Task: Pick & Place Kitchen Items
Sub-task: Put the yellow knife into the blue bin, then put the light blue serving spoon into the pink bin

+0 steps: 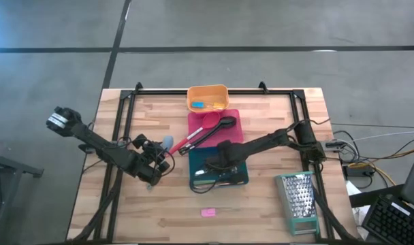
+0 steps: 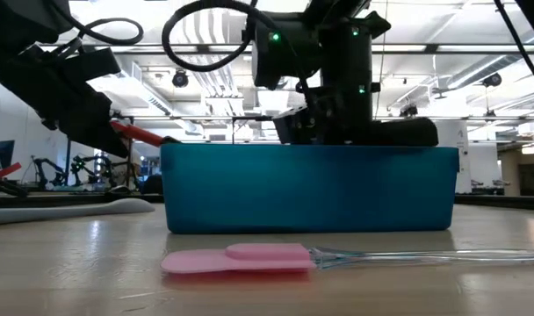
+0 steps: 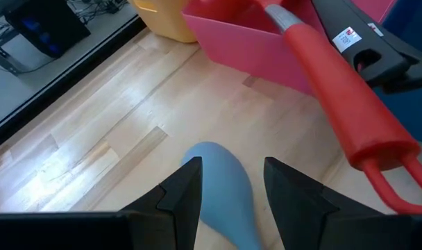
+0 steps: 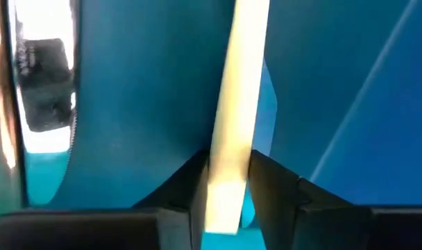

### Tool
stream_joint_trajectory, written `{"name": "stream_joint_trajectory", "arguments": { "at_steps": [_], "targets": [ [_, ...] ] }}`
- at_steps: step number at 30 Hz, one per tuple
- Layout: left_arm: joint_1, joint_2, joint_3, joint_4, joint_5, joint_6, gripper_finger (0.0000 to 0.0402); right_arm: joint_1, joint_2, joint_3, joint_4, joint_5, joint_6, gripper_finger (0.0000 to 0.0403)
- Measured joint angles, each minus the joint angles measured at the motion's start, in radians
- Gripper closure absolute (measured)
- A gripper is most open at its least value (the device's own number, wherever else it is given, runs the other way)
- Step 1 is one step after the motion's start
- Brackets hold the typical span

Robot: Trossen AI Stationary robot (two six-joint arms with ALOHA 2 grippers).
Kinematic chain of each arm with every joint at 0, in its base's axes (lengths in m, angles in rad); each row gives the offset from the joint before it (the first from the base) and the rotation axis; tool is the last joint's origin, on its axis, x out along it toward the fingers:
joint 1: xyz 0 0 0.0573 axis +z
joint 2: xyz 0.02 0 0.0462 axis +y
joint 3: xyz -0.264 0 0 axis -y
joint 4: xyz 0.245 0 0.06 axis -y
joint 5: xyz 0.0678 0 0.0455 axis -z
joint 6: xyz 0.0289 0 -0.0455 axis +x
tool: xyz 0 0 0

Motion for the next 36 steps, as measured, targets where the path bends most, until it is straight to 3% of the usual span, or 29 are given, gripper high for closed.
{"name": "stream_joint_trajectory", "arguments": {
  "at_steps": [9,13,16,25,29,36],
  "targets": [
    [0.000,0.000,0.000,0.000,-0.001,0.010,0.0243,0.000,-0.039,0.025,-0.020,0.000,0.061,0.0237],
    [-0.003,0.000,0.001,0.007,-0.048,0.004,0.0243,-0.002,-0.085,0.057,-0.025,-0.004,0.155,0.0211],
    [-0.009,0.000,0.001,0.010,-0.090,0.011,0.0243,-0.003,-0.141,0.071,-0.033,-0.013,0.233,0.0196],
    [-0.009,0.000,0.001,0.014,-0.087,0.173,0.0243,-0.002,-0.394,0.076,-0.018,0.000,0.420,0.0174],
    [-0.008,0.000,0.001,0.018,-0.163,0.236,0.0243,0.005,-0.516,0.076,-0.018,0.109,0.474,0.0180],
    [-0.008,0.000,0.005,0.018,-0.325,0.361,0.0243,0.049,-0.700,0.067,-0.021,0.416,0.469,0.0208]
  ]
}}
